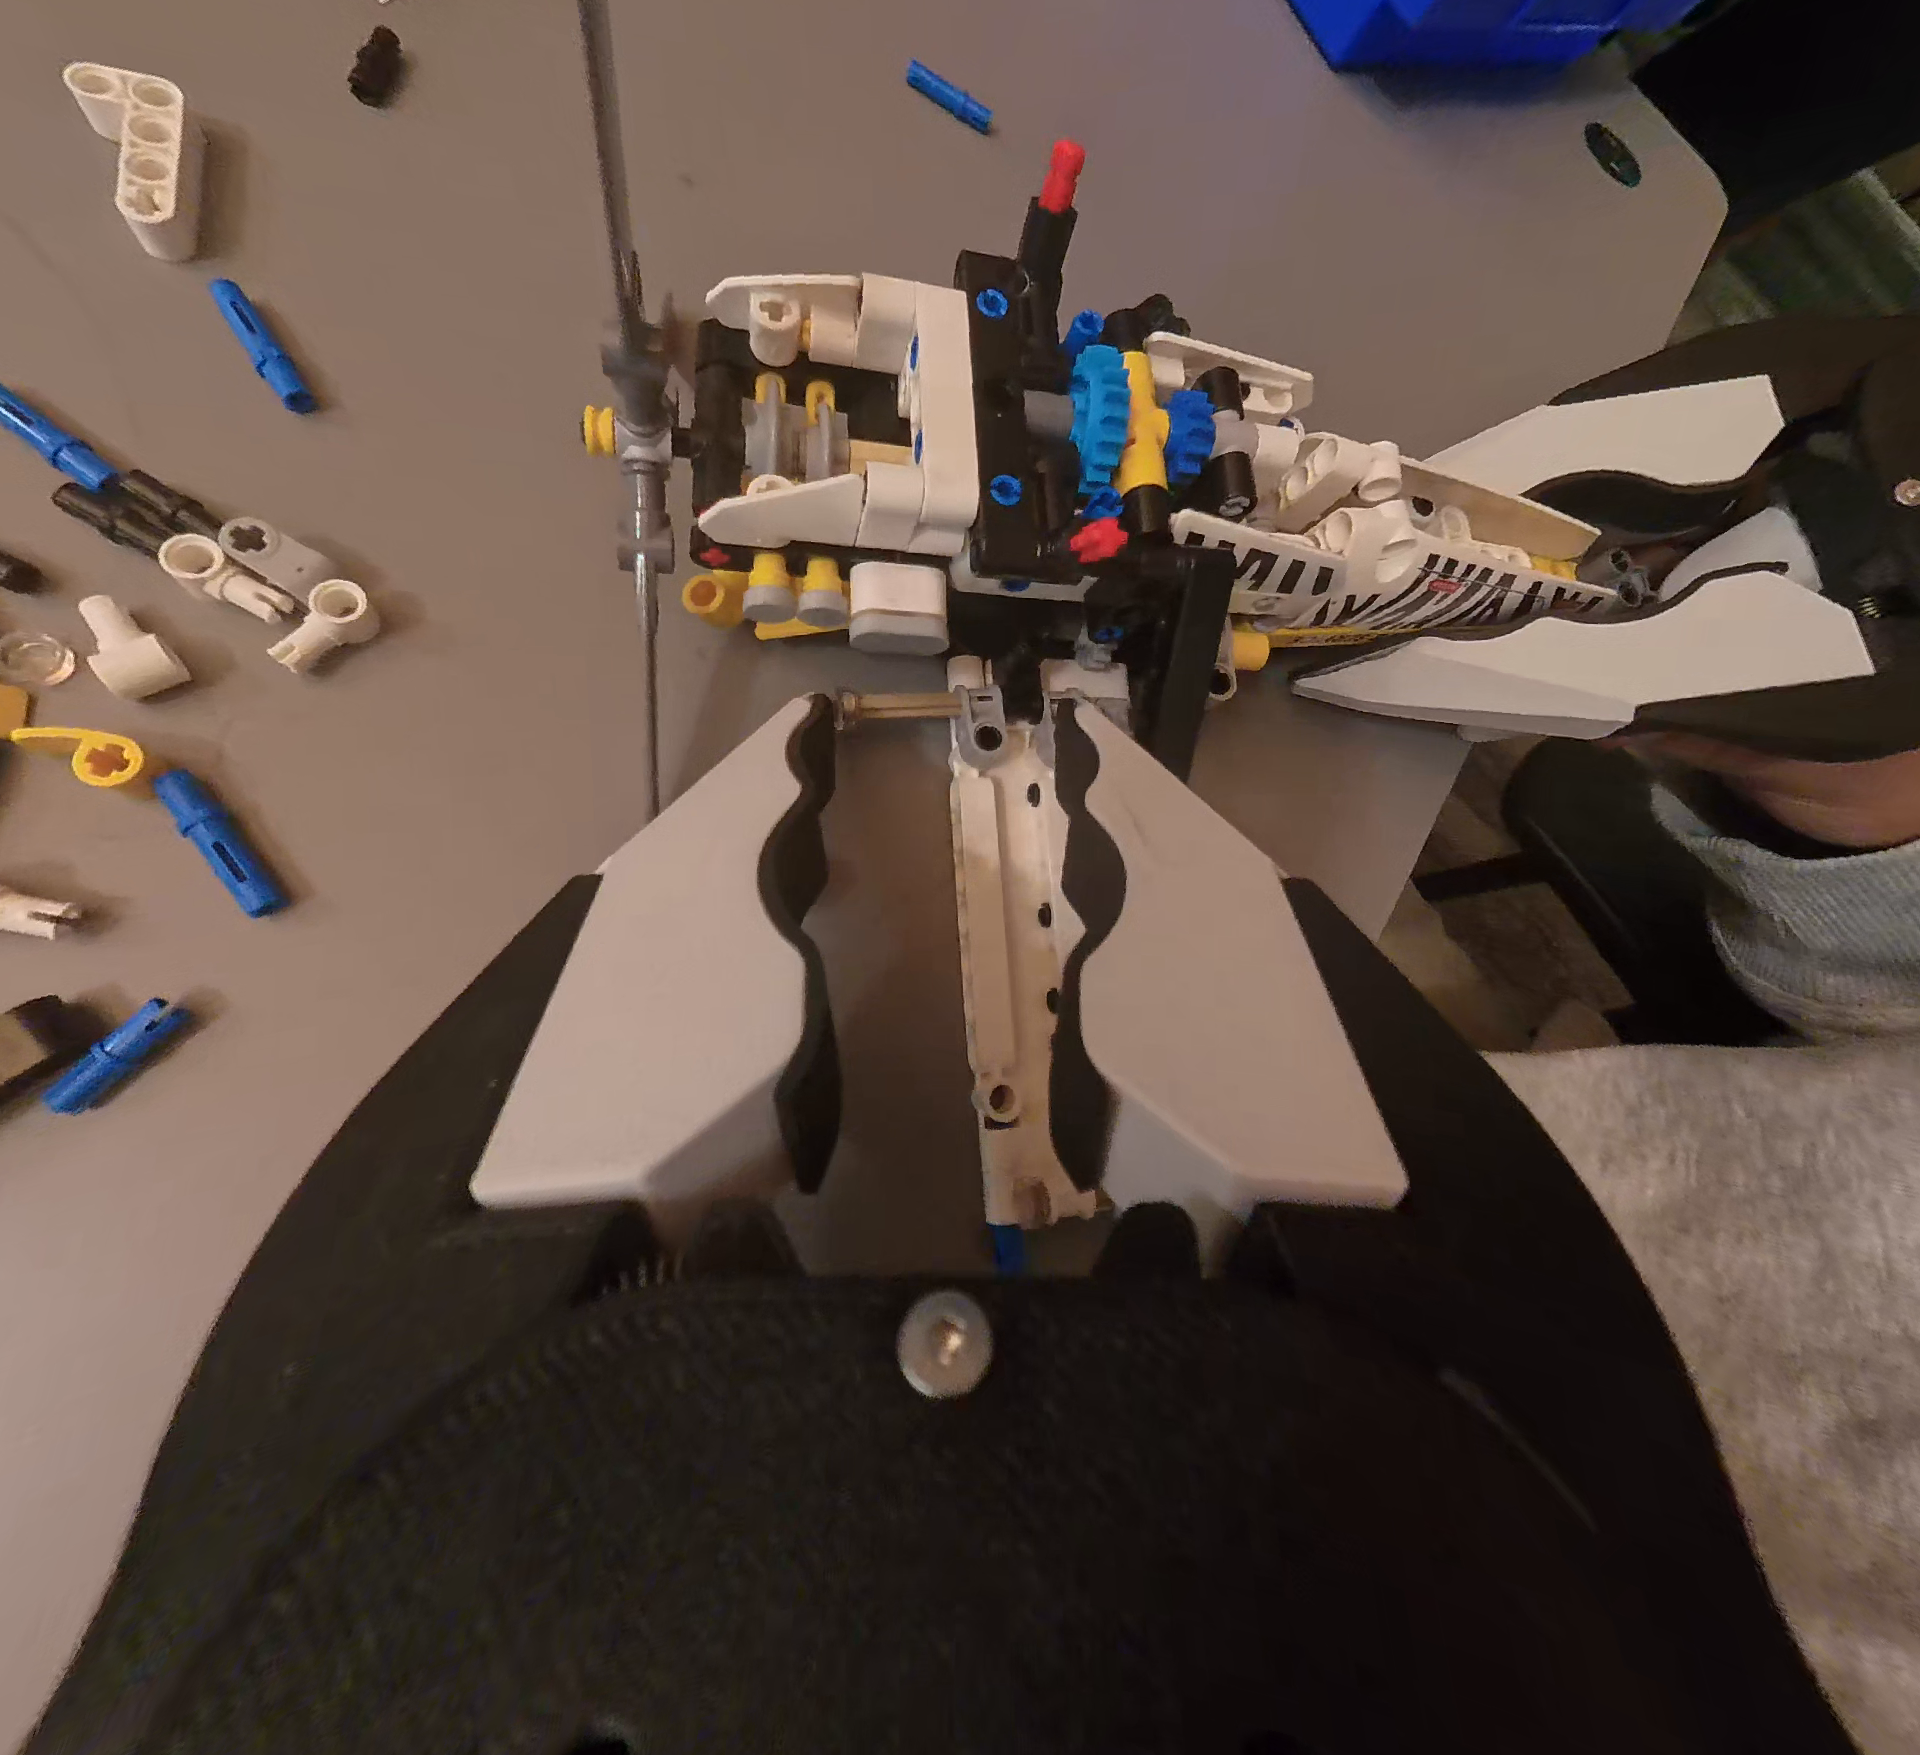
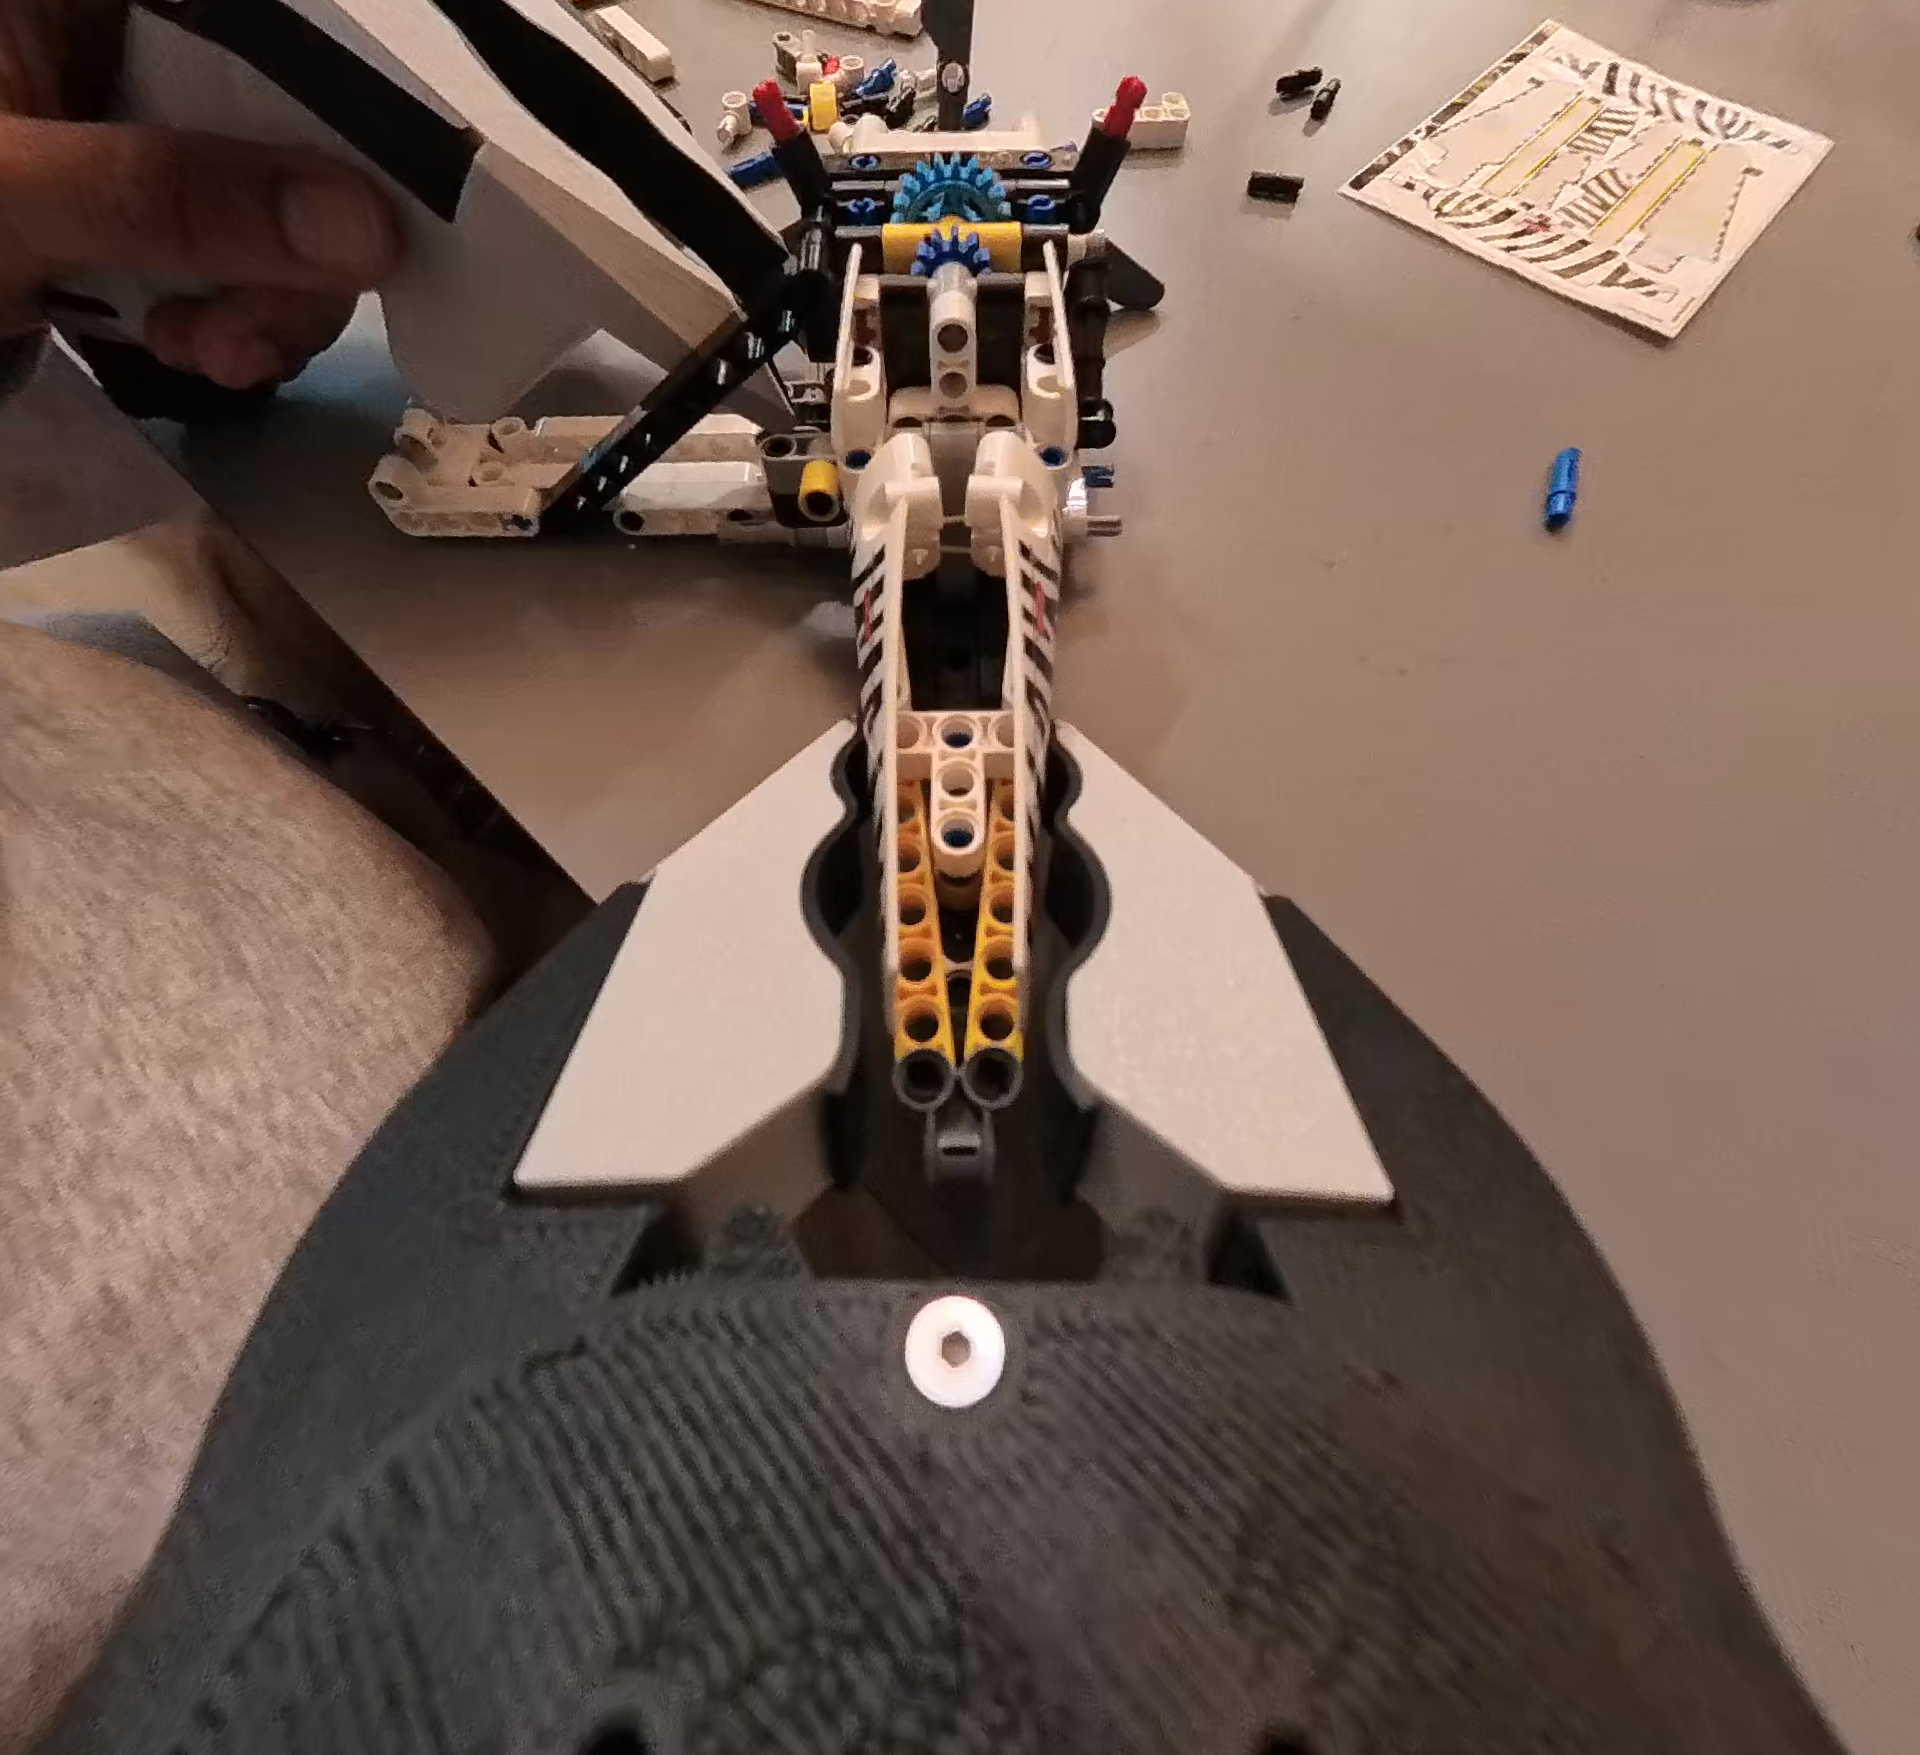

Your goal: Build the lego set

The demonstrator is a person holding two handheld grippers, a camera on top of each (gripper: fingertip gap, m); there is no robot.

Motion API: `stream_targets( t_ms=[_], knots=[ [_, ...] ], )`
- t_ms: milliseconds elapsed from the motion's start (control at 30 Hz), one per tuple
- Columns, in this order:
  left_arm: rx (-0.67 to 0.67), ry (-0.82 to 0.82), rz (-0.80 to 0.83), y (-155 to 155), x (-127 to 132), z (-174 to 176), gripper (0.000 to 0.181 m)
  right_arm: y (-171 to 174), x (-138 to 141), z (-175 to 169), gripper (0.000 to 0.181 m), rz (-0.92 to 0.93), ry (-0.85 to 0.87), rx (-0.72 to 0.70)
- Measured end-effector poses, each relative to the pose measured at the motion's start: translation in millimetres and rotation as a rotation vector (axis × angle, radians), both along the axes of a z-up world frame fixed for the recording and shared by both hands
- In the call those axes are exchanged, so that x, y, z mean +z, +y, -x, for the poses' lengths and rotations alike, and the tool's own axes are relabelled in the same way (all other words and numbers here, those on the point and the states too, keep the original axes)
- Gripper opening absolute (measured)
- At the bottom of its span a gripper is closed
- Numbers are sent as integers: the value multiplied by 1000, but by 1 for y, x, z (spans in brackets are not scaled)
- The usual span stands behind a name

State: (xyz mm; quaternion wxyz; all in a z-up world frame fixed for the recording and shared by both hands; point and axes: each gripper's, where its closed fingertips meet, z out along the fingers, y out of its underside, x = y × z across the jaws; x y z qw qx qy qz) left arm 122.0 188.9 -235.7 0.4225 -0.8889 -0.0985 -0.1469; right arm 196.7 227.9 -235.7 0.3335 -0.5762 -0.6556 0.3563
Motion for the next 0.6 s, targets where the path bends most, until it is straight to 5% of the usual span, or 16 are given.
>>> stream_targets(
  t_ms=[600],
  knots=[
    [-123, -22, 111, -4, -3, 0, 47, 1, -1, 8, 31, 14, -6, 8]
  ],
)
